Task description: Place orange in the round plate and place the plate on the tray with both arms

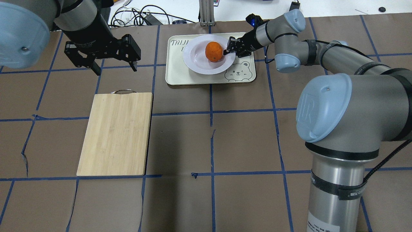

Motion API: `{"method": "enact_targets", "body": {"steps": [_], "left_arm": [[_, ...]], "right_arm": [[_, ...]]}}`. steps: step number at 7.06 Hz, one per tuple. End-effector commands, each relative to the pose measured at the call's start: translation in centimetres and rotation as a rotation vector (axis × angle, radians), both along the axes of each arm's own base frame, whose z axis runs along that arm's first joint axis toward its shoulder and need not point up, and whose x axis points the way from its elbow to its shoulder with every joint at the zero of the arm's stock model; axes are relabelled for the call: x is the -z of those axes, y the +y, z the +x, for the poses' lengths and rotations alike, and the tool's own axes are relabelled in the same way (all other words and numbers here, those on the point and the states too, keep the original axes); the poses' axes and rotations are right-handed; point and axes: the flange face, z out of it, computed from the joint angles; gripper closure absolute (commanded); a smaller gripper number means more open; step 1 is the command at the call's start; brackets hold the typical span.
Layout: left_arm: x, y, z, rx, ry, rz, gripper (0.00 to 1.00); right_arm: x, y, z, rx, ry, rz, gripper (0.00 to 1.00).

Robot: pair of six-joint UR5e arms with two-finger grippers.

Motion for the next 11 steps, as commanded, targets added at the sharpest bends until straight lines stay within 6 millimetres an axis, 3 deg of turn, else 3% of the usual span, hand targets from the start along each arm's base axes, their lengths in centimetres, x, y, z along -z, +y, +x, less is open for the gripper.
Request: {"method": "enact_targets", "body": {"steps": [1, 2, 3, 5, 6, 7, 8, 10, 11], "left_arm": [[-0.2, 0.0, 0.0, 0.000, 0.000, -0.005, 0.00], [-0.1, -0.1, 0.0, 0.000, 0.000, -0.003, 0.00], [-0.2, -0.1, 0.0, 0.000, 0.000, -0.006, 0.00], [-0.1, -0.1, 0.1, -0.002, 0.000, -0.006, 0.00], [-0.1, -0.1, 0.1, -0.002, 0.000, -0.005, 0.00], [-0.1, -0.2, 0.2, -0.003, 0.000, -0.005, 0.00], [-0.1, -0.2, 0.2, -0.003, 0.000, -0.006, 0.00], [-0.1, -0.2, 0.2, -0.003, 0.000, -0.005, 0.00], [-0.2, -0.2, 0.2, -0.003, 0.000, -0.008, 0.00]], "right_arm": [[-0.3, -0.2, -0.7, 0.026, 0.089, -0.008, 0.00], [-0.9, -0.2, -0.8, 0.031, 0.098, -0.016, 0.00], [-3.2, -0.2, -0.8, 0.031, 0.104, -0.047, 0.00], [-8.7, 0.8, -1.9, 0.078, 0.228, -0.072, 0.00], [-12.4, 2.2, -2.1, 0.080, 0.254, -0.025, 0.00], [-14.5, 4.0, -2.9, 0.094, 0.339, 0.029, 0.00], [-18.1, 7.0, -3.9, 0.107, 0.450, 0.096, 0.00], [-25.7, 15.2, -4.3, 0.084, 0.524, 0.250, 0.00], [-28.0, 18.5, -4.9, 0.081, 0.595, 0.287, 0.00]]}}
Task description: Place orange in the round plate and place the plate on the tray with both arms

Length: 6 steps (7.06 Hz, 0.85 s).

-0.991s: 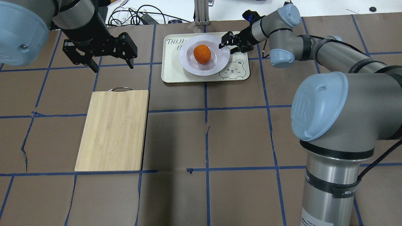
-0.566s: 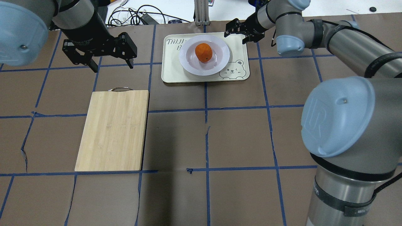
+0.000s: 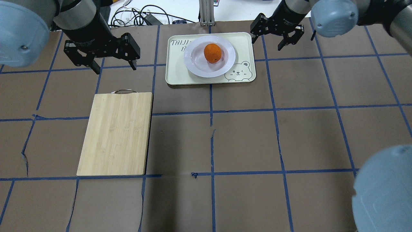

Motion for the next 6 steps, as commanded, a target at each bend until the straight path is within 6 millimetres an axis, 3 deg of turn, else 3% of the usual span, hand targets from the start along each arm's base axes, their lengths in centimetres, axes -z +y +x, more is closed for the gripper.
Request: {"method": "enact_targets", "body": {"steps": [1, 4, 6], "left_arm": [[-0.1, 0.0, 0.1, -0.002, 0.000, -0.001, 0.00], [0.0, 0.0, 0.2, -0.003, 0.000, 0.001, 0.00], [0.0, -0.1, 0.2, -0.003, 0.000, -0.001, 0.00]], "right_arm": [[-4.9, 7.7, -0.9, -0.006, 0.144, 0.116, 0.00], [-5.6, 10.3, -0.7, -0.011, 0.148, 0.179, 0.00], [-6.1, 10.6, -0.9, -0.013, 0.177, 0.176, 0.00]]}}
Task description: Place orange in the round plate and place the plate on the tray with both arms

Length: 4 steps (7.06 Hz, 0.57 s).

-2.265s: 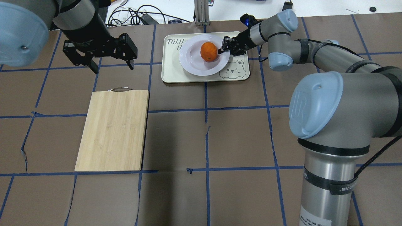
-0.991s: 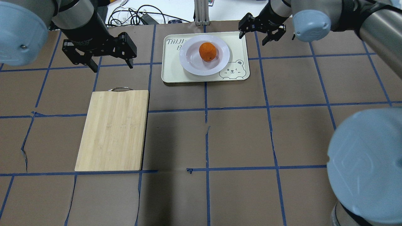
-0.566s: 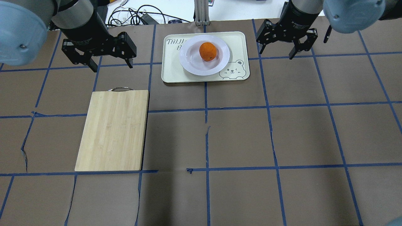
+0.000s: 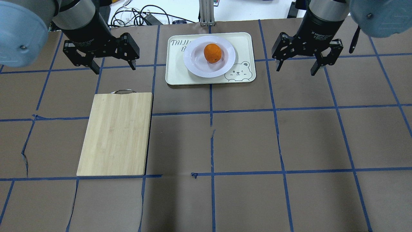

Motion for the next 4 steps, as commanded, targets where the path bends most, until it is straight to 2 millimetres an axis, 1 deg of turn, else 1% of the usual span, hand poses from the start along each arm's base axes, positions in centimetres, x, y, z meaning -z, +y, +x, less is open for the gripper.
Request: {"method": "enact_targets", "body": {"steps": [1, 2, 4], "left_arm": [[-0.1, 0.0, 0.0, 0.000, 0.000, -0.001, 0.00], [0.0, 0.0, -0.1, 0.001, 0.000, 0.001, 0.00], [0.0, 0.0, -0.1, 0.001, 0.000, 0.001, 0.00]], "right_arm": [[-1.2, 1.1, -0.2, -0.003, 0.043, -0.013, 0.00], [-2.2, 2.0, -0.1, -0.008, 0.045, -0.032, 0.00], [-2.0, 3.8, -0.2, -0.003, 0.045, -0.030, 0.00]]}}
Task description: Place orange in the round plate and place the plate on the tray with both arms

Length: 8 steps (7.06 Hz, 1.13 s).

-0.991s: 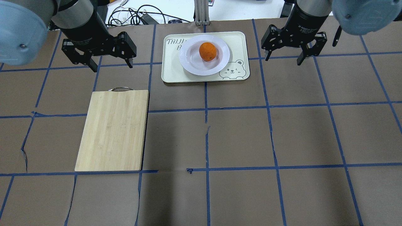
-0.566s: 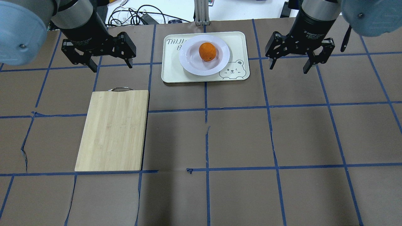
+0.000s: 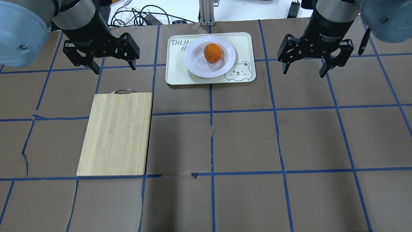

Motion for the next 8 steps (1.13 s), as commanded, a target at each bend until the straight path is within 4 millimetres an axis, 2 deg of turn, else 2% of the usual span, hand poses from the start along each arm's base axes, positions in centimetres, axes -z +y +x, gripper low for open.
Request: {"method": "enact_targets", "body": {"steps": [1, 8], "left_arm": [[0.01, -0.01, 0.03, -0.001, 0.000, 0.000, 0.00], [0.18, 0.12, -0.04, -0.001, 0.000, 0.005, 0.00]], "right_arm": [[-0.18, 1.66, -0.01, 0.000, 0.002, -0.005, 0.00], [-1.00, 2.01, 0.00, -0.011, 0.001, -0.022, 0.00]]}}
